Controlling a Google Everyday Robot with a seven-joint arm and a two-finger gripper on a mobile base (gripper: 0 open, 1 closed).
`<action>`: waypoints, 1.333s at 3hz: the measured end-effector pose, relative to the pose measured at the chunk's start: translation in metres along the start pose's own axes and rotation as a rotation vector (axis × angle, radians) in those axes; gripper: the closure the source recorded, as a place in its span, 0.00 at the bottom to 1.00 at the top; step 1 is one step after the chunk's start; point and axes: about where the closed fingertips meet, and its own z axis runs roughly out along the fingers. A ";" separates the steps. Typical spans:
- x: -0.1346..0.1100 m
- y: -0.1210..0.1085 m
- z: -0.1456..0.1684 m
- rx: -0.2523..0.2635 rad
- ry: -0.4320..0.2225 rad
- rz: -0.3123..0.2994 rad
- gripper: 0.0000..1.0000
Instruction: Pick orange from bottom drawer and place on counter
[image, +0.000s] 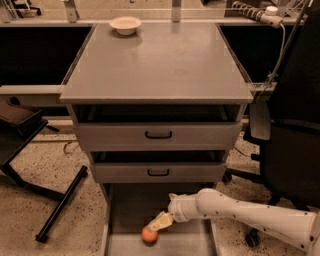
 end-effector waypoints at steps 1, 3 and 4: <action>0.026 -0.033 0.033 -0.032 -0.060 -0.053 0.00; 0.056 -0.043 0.062 -0.047 -0.079 -0.063 0.00; 0.074 -0.052 0.092 -0.016 -0.078 -0.085 0.00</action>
Offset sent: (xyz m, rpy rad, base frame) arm 0.0187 -0.0062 -0.0354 0.0439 -0.0462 0.0300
